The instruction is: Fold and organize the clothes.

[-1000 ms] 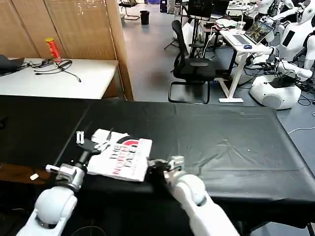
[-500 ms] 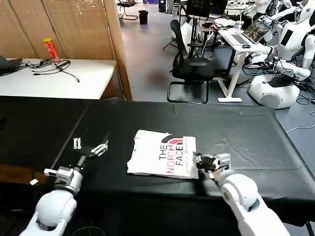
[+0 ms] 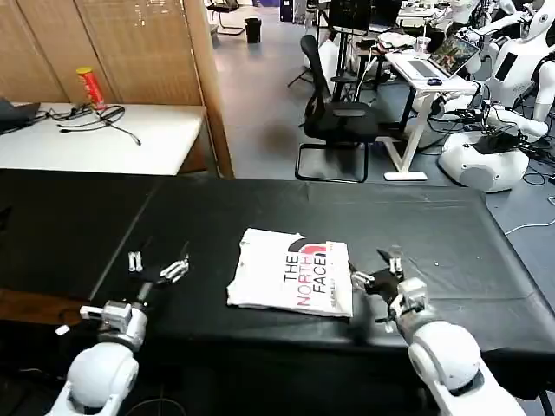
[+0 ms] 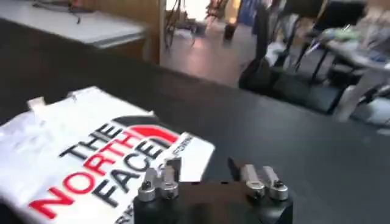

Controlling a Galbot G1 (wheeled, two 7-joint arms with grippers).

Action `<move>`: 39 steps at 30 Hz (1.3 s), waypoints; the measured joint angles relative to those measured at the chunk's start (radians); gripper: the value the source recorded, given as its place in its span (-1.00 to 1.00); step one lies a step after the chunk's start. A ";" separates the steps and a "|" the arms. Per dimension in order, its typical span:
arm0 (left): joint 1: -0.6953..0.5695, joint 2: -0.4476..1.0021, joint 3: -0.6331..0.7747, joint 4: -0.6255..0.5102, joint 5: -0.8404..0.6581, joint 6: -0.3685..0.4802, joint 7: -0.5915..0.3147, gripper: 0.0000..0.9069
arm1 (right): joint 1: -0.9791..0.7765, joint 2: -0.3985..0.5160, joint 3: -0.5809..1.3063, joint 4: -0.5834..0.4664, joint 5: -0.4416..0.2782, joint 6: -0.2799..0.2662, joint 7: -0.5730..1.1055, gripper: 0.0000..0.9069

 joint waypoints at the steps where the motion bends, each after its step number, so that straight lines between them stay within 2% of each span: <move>1: 0.003 -0.001 0.000 0.005 0.002 -0.016 0.004 0.94 | -0.016 0.005 0.005 0.000 -0.010 0.028 0.013 0.94; 6: 0.021 -0.012 0.002 0.012 0.013 -0.046 0.022 0.94 | -0.078 0.028 0.017 -0.006 -0.028 0.165 0.067 0.94; 10: 0.048 -0.015 0.007 -0.012 -0.053 0.015 -0.021 0.94 | -0.136 0.049 0.034 -0.001 -0.031 0.288 0.098 0.94; 14: 0.100 -0.008 -0.001 -0.070 -0.117 0.098 -0.044 0.94 | -0.216 0.061 0.051 0.019 -0.027 0.372 0.119 0.94; 20: 0.208 -0.002 -0.015 -0.163 -0.132 0.119 -0.057 0.94 | -0.343 0.077 0.071 0.070 -0.041 0.410 0.169 0.94; 28: 0.376 -0.015 -0.058 -0.231 -0.112 0.115 -0.055 0.94 | -0.525 0.098 0.059 0.167 -0.096 0.428 0.246 0.94; 33: 0.476 -0.024 -0.073 -0.262 -0.135 0.105 -0.083 0.94 | -0.629 0.114 0.022 0.218 -0.132 0.431 0.297 0.94; 39: 0.569 -0.025 -0.097 -0.308 -0.156 0.127 -0.085 0.94 | -0.725 0.116 0.025 0.262 -0.109 0.407 0.333 0.94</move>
